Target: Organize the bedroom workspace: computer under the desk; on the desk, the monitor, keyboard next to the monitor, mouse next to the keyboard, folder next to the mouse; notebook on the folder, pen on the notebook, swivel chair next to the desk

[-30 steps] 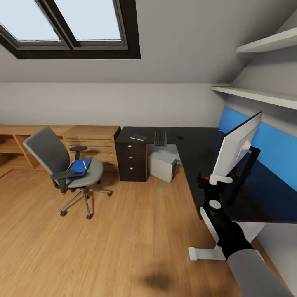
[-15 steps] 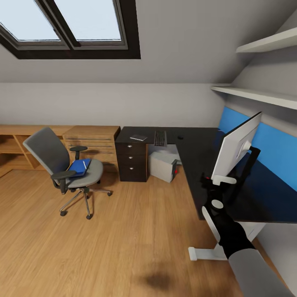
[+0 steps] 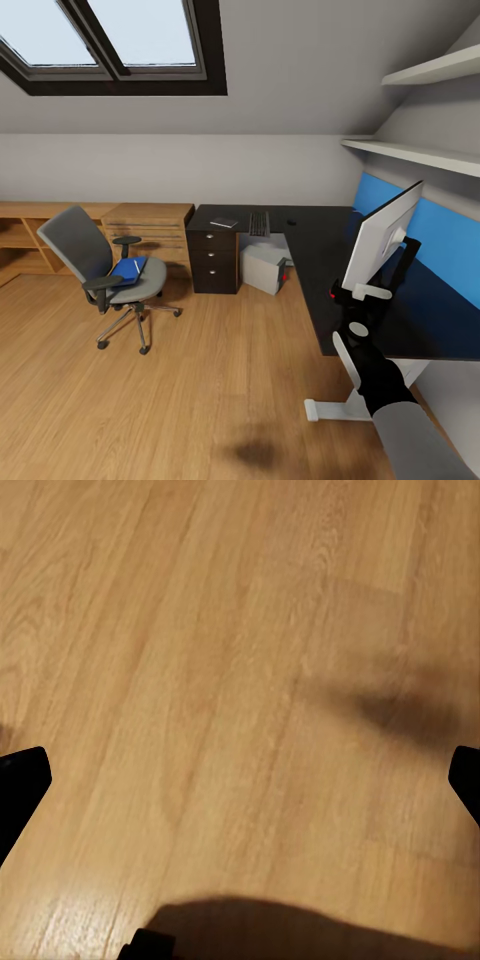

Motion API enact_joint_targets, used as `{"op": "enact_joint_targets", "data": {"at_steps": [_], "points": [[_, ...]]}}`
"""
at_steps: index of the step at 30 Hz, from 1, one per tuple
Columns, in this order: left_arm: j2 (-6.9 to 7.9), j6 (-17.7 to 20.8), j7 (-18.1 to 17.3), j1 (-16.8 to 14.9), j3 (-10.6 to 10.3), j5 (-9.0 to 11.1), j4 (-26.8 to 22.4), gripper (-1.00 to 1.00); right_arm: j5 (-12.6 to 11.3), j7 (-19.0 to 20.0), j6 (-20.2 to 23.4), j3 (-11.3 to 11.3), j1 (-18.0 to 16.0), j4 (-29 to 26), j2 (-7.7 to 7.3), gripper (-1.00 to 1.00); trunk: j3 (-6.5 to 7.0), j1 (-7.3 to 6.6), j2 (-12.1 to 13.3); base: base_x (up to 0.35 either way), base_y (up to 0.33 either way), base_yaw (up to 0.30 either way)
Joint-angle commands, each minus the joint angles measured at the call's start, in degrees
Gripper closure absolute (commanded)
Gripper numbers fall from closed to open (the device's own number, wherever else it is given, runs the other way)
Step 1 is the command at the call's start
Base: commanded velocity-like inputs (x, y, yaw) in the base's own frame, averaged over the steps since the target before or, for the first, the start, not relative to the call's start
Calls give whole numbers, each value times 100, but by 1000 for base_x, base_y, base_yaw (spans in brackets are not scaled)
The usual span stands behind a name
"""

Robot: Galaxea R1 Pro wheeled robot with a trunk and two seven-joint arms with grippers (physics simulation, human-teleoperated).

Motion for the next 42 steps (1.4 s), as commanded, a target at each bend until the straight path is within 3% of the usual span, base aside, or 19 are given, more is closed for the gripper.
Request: {"op": "enact_joint_targets", "data": {"at_steps": [1, 11, 22, 42], "points": [[3, -22, 42, -3, -48, 35, 3, -100, -57, -42, 6, 27, -5, -5, -17, -100, -6, 0, -4, 0, 0, 0], [-8, -22, 42, -4, -51, 35, 22, -100, -73, -42, 100, 14, -12, -3, -134, -100, -6, 0, -4, 0, 0, 0], [-3, -19, 42, -1, -49, 35, 25, -100, -90, -21, 459, 26, -76, 343, -129, -100, -6, 0, -4, 0, 0, 0], [-8, -19, 36, -1, -54, 35, 161, -100, -104, -21, 523, 28, -260, 557, -129, -100, -6, 0, -4, 0, 0, 0]]}}
